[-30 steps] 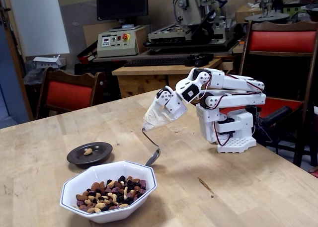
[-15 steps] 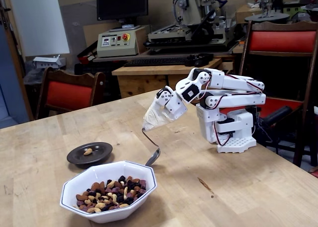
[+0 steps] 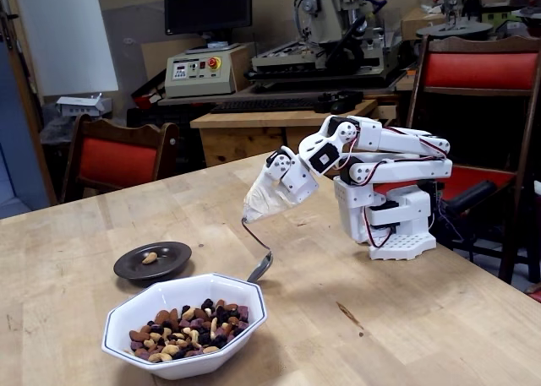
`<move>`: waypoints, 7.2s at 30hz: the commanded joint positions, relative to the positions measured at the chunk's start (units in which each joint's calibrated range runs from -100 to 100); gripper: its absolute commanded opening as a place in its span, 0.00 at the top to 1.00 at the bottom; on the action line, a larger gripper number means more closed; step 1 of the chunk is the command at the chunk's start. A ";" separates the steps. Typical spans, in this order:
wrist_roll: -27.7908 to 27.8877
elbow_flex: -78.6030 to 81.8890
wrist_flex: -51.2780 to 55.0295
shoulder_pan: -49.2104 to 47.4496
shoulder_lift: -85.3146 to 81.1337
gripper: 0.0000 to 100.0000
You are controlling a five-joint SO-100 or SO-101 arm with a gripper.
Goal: Use spoon to take food
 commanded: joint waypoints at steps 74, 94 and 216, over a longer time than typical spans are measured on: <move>0.20 -13.10 -31.15 -6.72 0.08 0.96; 0.15 -13.02 -22.37 -13.46 0.08 0.96; 0.10 2.65 -45.14 -13.98 5.99 0.96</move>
